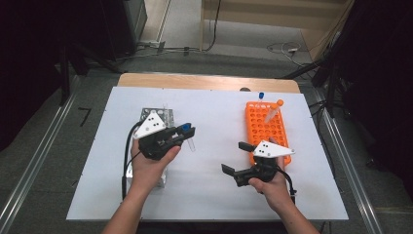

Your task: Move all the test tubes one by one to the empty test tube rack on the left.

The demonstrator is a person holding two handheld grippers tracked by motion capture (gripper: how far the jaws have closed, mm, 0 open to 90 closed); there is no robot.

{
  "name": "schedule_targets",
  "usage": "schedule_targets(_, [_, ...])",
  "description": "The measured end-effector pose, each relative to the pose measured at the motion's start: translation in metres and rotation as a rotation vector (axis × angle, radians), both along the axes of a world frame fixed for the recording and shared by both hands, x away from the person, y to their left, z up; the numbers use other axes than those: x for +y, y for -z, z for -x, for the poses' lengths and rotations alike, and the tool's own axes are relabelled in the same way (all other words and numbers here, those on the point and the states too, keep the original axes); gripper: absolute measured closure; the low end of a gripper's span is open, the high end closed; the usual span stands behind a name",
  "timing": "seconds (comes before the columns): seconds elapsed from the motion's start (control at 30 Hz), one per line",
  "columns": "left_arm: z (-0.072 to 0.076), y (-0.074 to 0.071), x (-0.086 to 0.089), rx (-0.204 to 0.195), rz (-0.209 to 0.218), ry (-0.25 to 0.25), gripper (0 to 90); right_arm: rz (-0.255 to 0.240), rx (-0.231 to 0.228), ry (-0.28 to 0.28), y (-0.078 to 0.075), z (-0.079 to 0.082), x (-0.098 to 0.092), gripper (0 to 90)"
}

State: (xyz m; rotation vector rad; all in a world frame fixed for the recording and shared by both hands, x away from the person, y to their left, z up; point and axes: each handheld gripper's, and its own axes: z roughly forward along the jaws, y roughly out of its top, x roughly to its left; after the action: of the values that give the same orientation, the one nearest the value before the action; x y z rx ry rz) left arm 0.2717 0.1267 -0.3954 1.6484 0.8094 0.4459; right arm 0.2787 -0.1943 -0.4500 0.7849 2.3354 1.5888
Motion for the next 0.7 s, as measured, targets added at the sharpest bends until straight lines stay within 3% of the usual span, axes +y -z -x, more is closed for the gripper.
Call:
schedule_targets(0.37, [-0.016, 0.003, 0.034, -0.015, -0.028, -0.148, 75.7, 0.0, 0.001, 0.012, 0.004, -0.003, -0.007, 0.0])
schedule_targets(0.7, [-0.034, 0.013, 0.042, -0.06, -0.054, -0.288, 75.7, -0.011, 0.001, 0.021, 0.005, -0.004, -0.011, 0.0])
